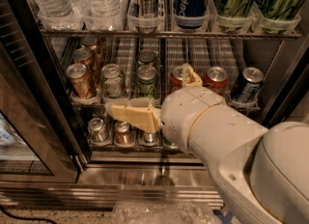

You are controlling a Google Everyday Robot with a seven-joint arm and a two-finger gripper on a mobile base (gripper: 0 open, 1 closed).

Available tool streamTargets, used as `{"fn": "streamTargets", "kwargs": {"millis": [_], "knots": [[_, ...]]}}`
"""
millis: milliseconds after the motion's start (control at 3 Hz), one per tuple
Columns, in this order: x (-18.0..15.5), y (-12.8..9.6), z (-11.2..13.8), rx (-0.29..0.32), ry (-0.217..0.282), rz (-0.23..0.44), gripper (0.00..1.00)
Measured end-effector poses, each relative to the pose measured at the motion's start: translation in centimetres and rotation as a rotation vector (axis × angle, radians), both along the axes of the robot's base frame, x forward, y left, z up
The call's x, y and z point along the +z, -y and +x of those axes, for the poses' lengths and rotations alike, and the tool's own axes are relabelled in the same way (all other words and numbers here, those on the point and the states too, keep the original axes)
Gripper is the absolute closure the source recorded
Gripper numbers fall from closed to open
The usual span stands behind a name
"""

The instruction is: Pick water bottle from top shelf of fridge

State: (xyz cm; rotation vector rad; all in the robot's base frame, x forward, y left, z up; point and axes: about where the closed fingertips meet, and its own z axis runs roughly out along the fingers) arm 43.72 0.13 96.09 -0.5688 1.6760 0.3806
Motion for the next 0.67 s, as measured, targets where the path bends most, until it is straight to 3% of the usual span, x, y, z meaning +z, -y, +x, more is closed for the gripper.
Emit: {"fn": "streamTargets", "kwargs": {"millis": [333, 667], "knots": [[0.96, 0.93, 2.01, -0.055, 0.072, -0.051, 0.0], [0.6, 1.0, 2.22, -0.053, 0.086, -0.075, 0.0]]}}
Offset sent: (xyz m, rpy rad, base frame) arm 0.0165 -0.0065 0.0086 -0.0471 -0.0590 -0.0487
